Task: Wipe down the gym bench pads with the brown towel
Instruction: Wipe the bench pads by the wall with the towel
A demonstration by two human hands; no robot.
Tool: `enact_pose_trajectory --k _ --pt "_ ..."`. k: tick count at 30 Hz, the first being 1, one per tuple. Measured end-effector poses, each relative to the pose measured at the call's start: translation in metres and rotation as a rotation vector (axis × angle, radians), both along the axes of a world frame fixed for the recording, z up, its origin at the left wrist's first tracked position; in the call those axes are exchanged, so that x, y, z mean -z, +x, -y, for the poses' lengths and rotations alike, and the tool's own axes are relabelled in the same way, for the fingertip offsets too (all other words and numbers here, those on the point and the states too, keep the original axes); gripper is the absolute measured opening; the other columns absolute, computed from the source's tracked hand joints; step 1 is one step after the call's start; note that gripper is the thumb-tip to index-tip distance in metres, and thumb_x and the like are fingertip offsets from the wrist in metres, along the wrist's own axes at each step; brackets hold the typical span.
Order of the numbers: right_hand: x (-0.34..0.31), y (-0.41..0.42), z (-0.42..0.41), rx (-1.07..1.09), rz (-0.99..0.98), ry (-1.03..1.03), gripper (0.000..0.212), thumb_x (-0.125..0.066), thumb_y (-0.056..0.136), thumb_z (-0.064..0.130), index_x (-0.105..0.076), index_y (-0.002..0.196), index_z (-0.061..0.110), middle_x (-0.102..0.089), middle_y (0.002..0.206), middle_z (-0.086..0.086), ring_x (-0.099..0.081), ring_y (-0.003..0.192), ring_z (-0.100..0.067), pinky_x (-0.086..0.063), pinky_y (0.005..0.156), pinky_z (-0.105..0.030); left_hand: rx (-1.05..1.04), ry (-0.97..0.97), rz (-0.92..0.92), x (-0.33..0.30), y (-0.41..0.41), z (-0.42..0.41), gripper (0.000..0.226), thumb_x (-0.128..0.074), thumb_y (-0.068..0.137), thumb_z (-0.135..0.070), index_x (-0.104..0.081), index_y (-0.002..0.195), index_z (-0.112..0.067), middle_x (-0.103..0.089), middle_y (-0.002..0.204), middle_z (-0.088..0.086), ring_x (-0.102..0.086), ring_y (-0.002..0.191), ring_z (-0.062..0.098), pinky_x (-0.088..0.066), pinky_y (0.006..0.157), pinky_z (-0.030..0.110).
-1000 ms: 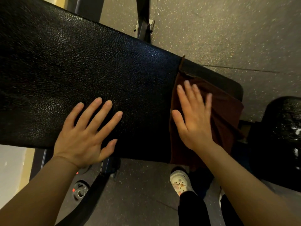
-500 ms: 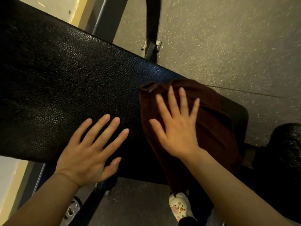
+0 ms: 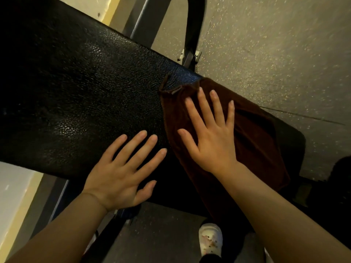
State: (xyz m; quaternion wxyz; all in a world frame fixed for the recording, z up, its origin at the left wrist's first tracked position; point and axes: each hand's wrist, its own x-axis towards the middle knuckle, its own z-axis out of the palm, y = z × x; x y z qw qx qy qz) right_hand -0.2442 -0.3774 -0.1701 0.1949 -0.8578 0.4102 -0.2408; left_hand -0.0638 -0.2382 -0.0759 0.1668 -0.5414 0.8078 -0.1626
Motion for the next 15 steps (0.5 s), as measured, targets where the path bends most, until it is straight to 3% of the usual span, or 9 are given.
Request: enact_pose_trajectory --k 10,15 --pt "-0.009 0.009 -0.038 -0.164 -0.074 -0.066 0.062 -0.02 0.101 0.055 -0.02 0.154 0.022 -0.021 0.161 -0.011 -0.013 0.15 -0.038 -0.013 0.112 -0.071 0.083 -0.15 -0.177 0.004 0.0 -0.006 0.045 -0.047 0.094 -0.037 -0.049 0.137 -0.022 -0.044 0.145 0.008 -0.04 0.138 0.026 -0.022 0.115 0.046" --pt "-0.034 0.047 -0.052 -0.343 -0.05 -0.197 0.058 -0.015 0.103 0.053 -0.019 0.153 0.025 -0.022 0.16 -0.007 -0.012 0.15 -0.036 -0.013 0.111 -0.072 -0.149 -0.382 -0.455 -0.022 0.004 -0.013 0.037 -0.055 0.088 -0.029 -0.054 0.124 -0.021 -0.048 0.137 0.004 -0.047 0.132 0.021 -0.022 0.115 0.047"
